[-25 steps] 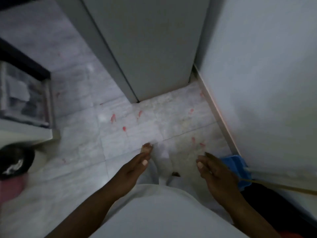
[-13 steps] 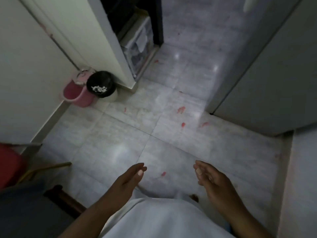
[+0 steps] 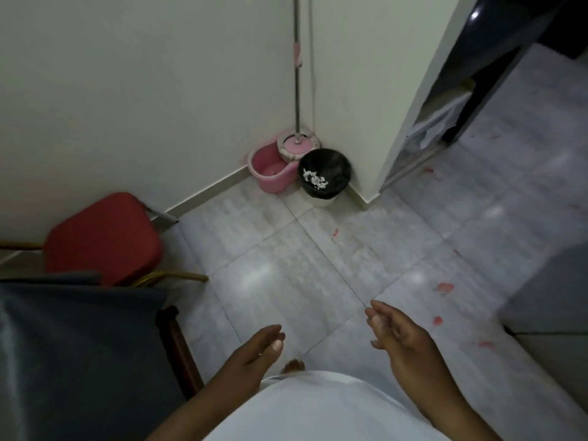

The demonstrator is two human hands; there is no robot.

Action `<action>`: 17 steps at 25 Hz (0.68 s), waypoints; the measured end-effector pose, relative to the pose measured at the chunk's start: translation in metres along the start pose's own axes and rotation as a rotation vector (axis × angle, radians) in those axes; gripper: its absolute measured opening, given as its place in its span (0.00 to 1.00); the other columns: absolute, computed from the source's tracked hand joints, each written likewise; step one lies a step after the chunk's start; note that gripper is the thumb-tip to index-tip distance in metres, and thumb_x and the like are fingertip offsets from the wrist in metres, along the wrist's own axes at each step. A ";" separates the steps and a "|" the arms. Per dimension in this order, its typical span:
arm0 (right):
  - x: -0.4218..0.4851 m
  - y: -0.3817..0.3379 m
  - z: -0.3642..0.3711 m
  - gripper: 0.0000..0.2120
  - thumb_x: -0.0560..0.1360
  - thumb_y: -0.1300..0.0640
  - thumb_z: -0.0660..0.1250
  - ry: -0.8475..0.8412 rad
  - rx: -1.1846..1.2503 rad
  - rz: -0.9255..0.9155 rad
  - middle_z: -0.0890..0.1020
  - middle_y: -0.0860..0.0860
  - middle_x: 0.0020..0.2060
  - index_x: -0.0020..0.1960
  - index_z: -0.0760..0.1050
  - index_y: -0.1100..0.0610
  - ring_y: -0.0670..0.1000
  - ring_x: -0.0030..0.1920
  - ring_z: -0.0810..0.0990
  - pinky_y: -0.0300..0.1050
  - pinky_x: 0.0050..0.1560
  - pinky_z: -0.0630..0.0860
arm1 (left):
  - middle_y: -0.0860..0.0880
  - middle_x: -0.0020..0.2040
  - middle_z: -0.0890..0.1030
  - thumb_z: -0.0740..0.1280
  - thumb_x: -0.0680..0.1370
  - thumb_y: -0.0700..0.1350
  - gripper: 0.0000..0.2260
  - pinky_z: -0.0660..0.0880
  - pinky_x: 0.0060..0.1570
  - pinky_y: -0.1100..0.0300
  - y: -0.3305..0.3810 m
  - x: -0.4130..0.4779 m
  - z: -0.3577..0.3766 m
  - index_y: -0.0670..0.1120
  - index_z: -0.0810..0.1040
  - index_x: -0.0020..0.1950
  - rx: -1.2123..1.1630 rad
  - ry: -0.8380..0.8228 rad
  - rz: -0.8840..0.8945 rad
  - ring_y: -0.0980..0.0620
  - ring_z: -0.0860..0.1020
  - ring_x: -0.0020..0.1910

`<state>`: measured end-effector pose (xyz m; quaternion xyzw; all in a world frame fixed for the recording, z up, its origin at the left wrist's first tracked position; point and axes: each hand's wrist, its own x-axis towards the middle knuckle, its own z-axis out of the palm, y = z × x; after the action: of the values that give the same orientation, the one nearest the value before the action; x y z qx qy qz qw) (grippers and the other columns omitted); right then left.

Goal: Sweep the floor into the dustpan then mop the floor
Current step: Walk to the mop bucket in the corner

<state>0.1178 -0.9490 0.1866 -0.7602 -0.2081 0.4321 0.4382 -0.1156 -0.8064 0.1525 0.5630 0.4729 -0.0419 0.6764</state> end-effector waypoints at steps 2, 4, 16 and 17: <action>0.028 -0.014 0.009 0.18 0.74 0.41 0.63 -0.007 -0.025 0.016 0.82 0.37 0.56 0.63 0.74 0.41 0.39 0.55 0.80 0.43 0.58 0.78 | 0.59 0.66 0.76 0.61 0.81 0.52 0.17 0.67 0.56 0.78 0.017 0.020 -0.019 0.56 0.69 0.70 -0.030 0.017 0.014 0.65 0.71 0.67; 0.059 -0.021 0.013 0.12 0.76 0.46 0.64 -0.036 -0.047 0.034 0.81 0.36 0.55 0.59 0.74 0.38 0.39 0.55 0.80 0.42 0.58 0.77 | 0.59 0.65 0.77 0.62 0.78 0.55 0.19 0.68 0.57 0.77 0.040 0.047 -0.036 0.56 0.70 0.69 -0.091 0.023 0.038 0.66 0.73 0.65; 0.302 -0.157 0.007 0.10 0.78 0.48 0.64 -0.293 -0.217 0.007 0.81 0.39 0.55 0.59 0.74 0.40 0.40 0.54 0.80 0.42 0.58 0.77 | 0.63 0.65 0.77 0.64 0.70 0.71 0.28 0.69 0.63 0.68 0.201 0.191 -0.124 0.62 0.71 0.68 -0.181 0.219 0.181 0.66 0.73 0.66; 0.323 -0.174 0.011 0.12 0.78 0.48 0.64 -0.311 -0.226 -0.004 0.81 0.40 0.55 0.61 0.74 0.41 0.40 0.54 0.80 0.43 0.59 0.77 | 0.63 0.65 0.77 0.64 0.71 0.68 0.26 0.69 0.62 0.69 0.205 0.197 -0.132 0.62 0.71 0.67 -0.218 0.230 0.161 0.66 0.73 0.65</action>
<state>0.2937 -0.6273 0.1777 -0.7283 -0.3222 0.5172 0.3135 0.0354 -0.5329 0.1759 0.5234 0.5022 0.1288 0.6762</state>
